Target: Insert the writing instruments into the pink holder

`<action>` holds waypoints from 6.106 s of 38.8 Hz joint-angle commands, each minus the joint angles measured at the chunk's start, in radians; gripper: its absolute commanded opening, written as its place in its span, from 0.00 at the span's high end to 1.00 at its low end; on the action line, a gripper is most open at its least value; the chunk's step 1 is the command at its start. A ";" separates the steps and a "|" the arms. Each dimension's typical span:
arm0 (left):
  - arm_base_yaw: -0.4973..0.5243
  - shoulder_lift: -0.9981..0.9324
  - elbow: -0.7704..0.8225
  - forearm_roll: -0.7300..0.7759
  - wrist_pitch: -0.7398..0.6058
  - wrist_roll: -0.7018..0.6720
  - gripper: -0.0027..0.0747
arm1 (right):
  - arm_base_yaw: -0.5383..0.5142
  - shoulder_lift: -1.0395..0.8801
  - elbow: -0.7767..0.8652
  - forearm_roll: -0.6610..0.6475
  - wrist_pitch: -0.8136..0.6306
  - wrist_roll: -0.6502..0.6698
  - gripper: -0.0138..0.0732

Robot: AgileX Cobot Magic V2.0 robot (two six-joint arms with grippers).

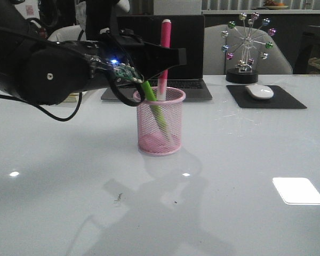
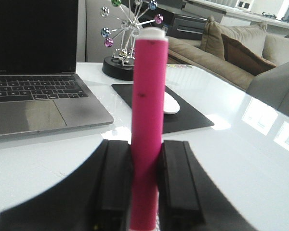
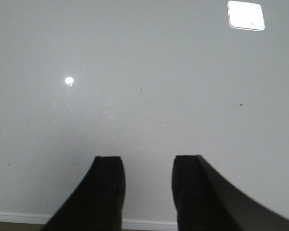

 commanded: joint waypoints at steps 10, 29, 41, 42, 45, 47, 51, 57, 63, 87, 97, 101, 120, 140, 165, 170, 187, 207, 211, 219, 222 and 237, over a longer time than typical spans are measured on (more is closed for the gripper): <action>-0.009 -0.048 -0.021 0.001 -0.089 -0.016 0.83 | -0.004 -0.003 -0.025 -0.001 -0.060 -0.004 0.41; -0.009 -0.048 -0.021 0.035 -0.038 -0.016 0.52 | -0.004 -0.003 -0.025 -0.001 -0.060 -0.004 0.41; 0.007 -0.057 -0.021 0.035 -0.047 -0.014 0.52 | -0.004 -0.003 -0.025 -0.001 -0.060 -0.004 0.41; 0.016 -0.064 -0.021 0.034 -0.047 -0.014 0.52 | -0.004 -0.003 -0.025 -0.001 -0.060 -0.004 0.41; 0.042 -0.091 -0.021 0.034 -0.045 -0.014 0.52 | -0.004 -0.003 -0.025 -0.001 -0.060 -0.004 0.41; 0.060 -0.113 -0.021 0.035 -0.039 -0.014 0.52 | -0.004 -0.003 -0.025 -0.001 -0.060 -0.004 0.41; 0.109 -0.181 -0.021 0.043 -0.003 -0.014 0.53 | -0.004 -0.003 -0.025 -0.001 -0.060 -0.004 0.41; 0.188 -0.304 -0.021 0.146 0.143 0.032 0.58 | -0.004 -0.003 -0.025 -0.001 -0.060 -0.004 0.41; 0.244 -0.426 -0.021 0.186 0.328 0.040 0.59 | -0.004 -0.003 -0.025 -0.001 -0.060 -0.004 0.41; 0.441 -0.857 -0.012 0.260 0.830 0.040 0.59 | -0.004 -0.003 -0.025 -0.001 -0.060 -0.004 0.41; 0.444 -1.006 0.105 0.263 0.862 0.040 0.59 | -0.004 -0.003 -0.025 -0.001 -0.060 -0.004 0.41; 0.444 -1.067 0.172 0.263 0.891 0.040 0.59 | -0.004 -0.003 -0.025 -0.001 -0.060 -0.004 0.41; 0.444 -1.375 0.423 0.259 1.061 0.038 0.59 | -0.004 -0.003 -0.025 -0.001 -0.060 -0.004 0.41; 0.444 -1.472 0.474 0.219 1.177 0.036 0.59 | -0.004 -0.003 -0.025 -0.001 -0.060 -0.004 0.41; 0.444 -1.482 0.551 0.207 1.021 0.036 0.59 | -0.004 -0.003 -0.025 -0.001 -0.060 -0.004 0.41; 0.444 -1.482 0.551 0.207 1.021 0.036 0.59 | -0.004 -0.003 -0.025 -0.001 -0.060 -0.004 0.41; 0.444 -1.482 0.551 0.207 0.997 0.036 0.59 | -0.004 -0.003 -0.025 -0.001 -0.060 -0.004 0.41; 0.444 -1.482 0.551 0.207 0.997 0.036 0.59 | -0.004 -0.003 -0.025 -0.001 -0.060 -0.004 0.41; 0.444 -1.482 0.551 0.207 0.997 0.036 0.59 | -0.004 -0.003 -0.025 -0.001 -0.060 -0.004 0.41; 0.444 -1.482 0.551 0.207 0.997 0.036 0.59 | -0.004 -0.003 -0.025 -0.001 -0.060 -0.004 0.41; 0.444 -1.482 0.551 0.207 0.997 0.036 0.59 | -0.004 -0.003 -0.025 -0.001 -0.060 -0.004 0.41; 0.444 -1.482 0.551 0.207 0.997 0.036 0.59 | -0.004 -0.006 -0.025 0.007 -0.084 -0.004 0.41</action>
